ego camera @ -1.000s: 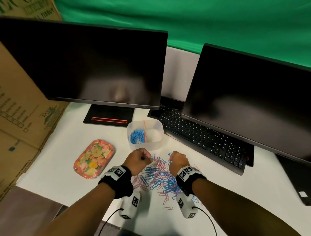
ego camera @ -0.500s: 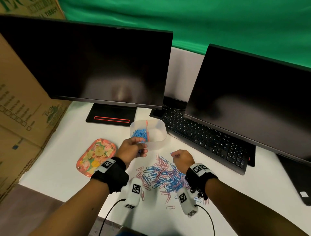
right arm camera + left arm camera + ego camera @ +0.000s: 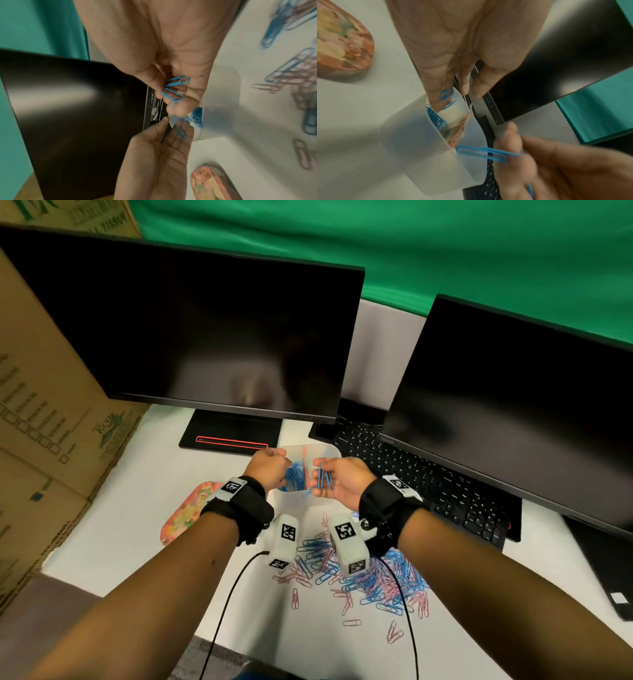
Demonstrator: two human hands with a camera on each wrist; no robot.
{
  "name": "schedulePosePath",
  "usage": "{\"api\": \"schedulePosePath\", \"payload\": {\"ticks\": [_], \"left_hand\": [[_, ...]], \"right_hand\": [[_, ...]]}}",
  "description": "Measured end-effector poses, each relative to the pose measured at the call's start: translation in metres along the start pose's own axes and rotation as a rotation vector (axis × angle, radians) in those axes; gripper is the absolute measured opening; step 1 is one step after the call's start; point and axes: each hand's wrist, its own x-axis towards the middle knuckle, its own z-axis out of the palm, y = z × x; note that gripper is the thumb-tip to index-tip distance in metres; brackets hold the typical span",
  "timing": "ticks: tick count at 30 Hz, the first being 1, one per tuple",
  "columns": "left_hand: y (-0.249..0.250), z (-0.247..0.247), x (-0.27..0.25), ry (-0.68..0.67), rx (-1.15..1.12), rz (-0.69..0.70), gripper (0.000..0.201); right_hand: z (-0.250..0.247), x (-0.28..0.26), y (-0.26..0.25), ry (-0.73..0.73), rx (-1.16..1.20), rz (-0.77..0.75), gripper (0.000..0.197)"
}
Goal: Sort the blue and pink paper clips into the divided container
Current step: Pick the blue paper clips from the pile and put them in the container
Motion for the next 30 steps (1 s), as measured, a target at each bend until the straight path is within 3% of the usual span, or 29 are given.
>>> {"api": "schedulePosePath", "payload": {"ticks": [5,12,17,21,25,30], "left_hand": [[-0.002,-0.017,-0.002,0.095,0.034,0.103,0.028],[-0.022,-0.045,-0.017,0.148,0.075,0.143,0.026],[-0.047,-0.046,-0.022,0.086,0.328,0.21,0.023],[-0.072,-0.032,-0.027,0.009,0.719,0.356,0.017],[-0.098,-0.011,-0.036,-0.302,1.168,0.414,0.024],[-0.122,-0.002,-0.038,-0.354,1.432,0.503,0.019]], "right_hand": [[0.027,0.012,-0.018,0.013,-0.132,-0.097,0.019],[0.042,0.032,-0.021,0.003,-0.378,-0.079,0.019],[0.039,0.023,-0.019,-0.082,-0.272,0.042,0.015],[0.02,0.012,-0.009,-0.03,-0.332,-0.139,0.022],[-0.022,-0.005,0.039,0.05,-0.907,-0.348,0.022],[-0.057,-0.027,0.108,-0.154,-1.417,-0.299,0.034]]}}
